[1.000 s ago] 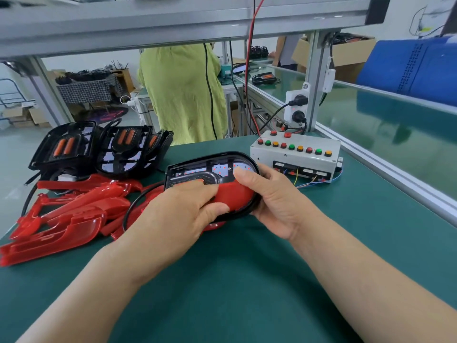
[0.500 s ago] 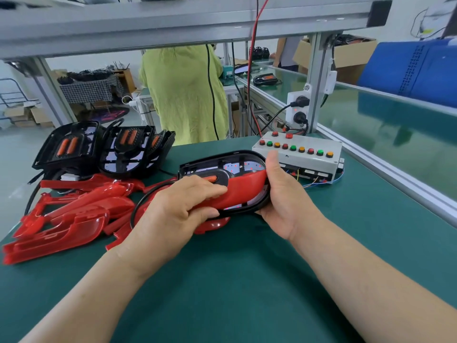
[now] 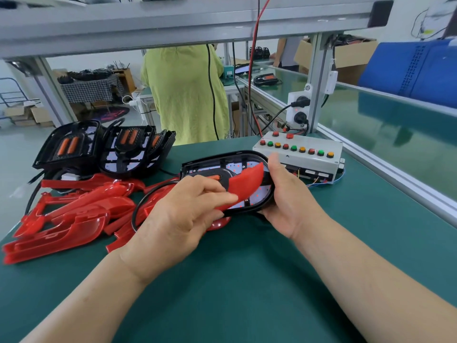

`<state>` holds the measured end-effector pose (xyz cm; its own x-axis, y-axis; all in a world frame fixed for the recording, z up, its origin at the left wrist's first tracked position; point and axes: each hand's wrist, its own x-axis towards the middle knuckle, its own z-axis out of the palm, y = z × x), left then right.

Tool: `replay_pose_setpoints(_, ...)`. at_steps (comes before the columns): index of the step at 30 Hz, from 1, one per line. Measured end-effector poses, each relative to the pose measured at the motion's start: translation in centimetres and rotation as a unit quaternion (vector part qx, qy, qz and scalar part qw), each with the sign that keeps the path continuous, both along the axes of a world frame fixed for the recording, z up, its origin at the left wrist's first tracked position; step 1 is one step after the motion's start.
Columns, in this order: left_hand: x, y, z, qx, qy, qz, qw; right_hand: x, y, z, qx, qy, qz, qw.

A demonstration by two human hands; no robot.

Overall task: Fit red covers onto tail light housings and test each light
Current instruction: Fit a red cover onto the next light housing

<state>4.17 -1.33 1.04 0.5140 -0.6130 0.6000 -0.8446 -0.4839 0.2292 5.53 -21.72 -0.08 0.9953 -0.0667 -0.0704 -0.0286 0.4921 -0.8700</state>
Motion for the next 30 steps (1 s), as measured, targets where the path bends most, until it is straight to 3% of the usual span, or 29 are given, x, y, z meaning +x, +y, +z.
replay_pose_setpoints(4, -0.4, 0.0, 0.2, 0.045, 0.039, 0.012, 0.998, 0.0, -0.1, -0.1, 0.0, -0.011, 0.006, 1.0)
replay_pose_setpoints(8, -0.2, 0.3, 0.6, 0.07, -0.049, 0.042, 0.996, 0.2, -0.3, -0.3, 0.002, -0.021, 0.006, 1.0)
replay_pose_setpoints(10, -0.3, 0.5, 0.6, 0.035, -0.061, 0.043, 0.997, 0.2, -0.4, -0.3, 0.003, -0.022, 0.004, 1.0)
replay_pose_setpoints(13, -0.4, 0.4, 0.3, -0.034, 0.002, 0.028, 0.999, 0.2, -0.5, -0.4, 0.005, -0.019, 0.004, 1.0)
replay_pose_setpoints(20, -0.6, -0.5, -0.8, -0.082, 0.111, 0.02, 0.99, 0.2, -0.8, -0.3, 0.041, -0.003, 0.014, 0.999)
replay_pose_setpoints(30, -0.8, -0.3, -0.1, -0.083, 0.12, 0.012, 0.989, 0.2, -0.7, -0.3, 0.015, -0.018, 0.033, 0.999)
